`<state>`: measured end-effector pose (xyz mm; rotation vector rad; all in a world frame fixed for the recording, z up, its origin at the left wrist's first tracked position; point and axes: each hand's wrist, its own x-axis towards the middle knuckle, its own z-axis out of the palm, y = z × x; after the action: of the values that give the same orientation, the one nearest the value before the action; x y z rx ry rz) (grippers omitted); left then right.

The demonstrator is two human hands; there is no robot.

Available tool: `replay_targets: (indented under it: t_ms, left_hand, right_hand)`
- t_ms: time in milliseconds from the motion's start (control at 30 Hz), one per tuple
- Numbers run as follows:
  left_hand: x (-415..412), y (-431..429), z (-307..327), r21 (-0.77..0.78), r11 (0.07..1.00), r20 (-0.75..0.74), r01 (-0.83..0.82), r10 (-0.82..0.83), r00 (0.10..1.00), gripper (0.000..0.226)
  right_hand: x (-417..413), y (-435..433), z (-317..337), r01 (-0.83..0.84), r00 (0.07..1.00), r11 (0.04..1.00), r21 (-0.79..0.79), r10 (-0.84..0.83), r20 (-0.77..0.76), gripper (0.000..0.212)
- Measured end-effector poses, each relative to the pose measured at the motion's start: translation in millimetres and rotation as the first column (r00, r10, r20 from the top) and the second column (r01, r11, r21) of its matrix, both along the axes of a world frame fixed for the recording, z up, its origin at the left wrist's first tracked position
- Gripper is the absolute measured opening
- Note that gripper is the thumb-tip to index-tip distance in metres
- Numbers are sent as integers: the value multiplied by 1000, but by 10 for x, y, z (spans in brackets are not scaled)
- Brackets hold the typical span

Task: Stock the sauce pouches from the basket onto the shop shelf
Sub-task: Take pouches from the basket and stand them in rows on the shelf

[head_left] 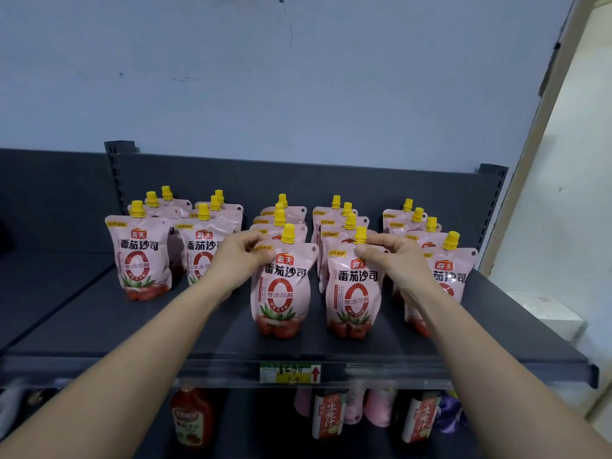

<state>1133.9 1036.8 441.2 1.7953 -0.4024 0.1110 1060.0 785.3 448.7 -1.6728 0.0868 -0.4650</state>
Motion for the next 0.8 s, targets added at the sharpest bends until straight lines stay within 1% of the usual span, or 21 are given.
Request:
replay_targets:
  t_ms: [67,133,167,233,267,367,600,700,800]
  left_hand:
    - [0,-3,47,49,997,-16,66,-65,998,27]
    - [9,-34,81,95,992,-34,77,-74,997,34]
    - [5,-48,96,114,992,-40,58,-54,998,31]
    - [5,-52,112,134,991,-27,-1,5,1000,15]
    - [12,-44,113,142,990,-4,-26,27,1000,11]
    - [28,-8,95,153,986,46,-66,59,997,14]
    - [37,-12,56,183,981,59,-61,51,997,17]
    - [40,-8,77,174,984,31,-49,44,999,18]
    - [42,-5,95,194,980,12,-36,35,999,20]
  right_hand:
    - [21,2,30,-8,1000,999,-41,7,-25,22]
    - [50,14,42,-6,999,998,-55,4,-34,20]
    - [67,21,33,3,999,998,-56,-5,-32,20]
    - [96,35,0,34,999,999,-43,-34,-20,23]
    - [113,38,-21,48,999,999,-24,-48,-15,25]
    - [147,52,-52,56,998,998,3,-56,-12,25]
    - [140,17,-56,47,999,990,-130,-46,14,27]
    - [142,-1,-59,92,995,971,-221,-85,43,35]
    - [153,-31,-78,123,992,957,-263,-111,62,45]
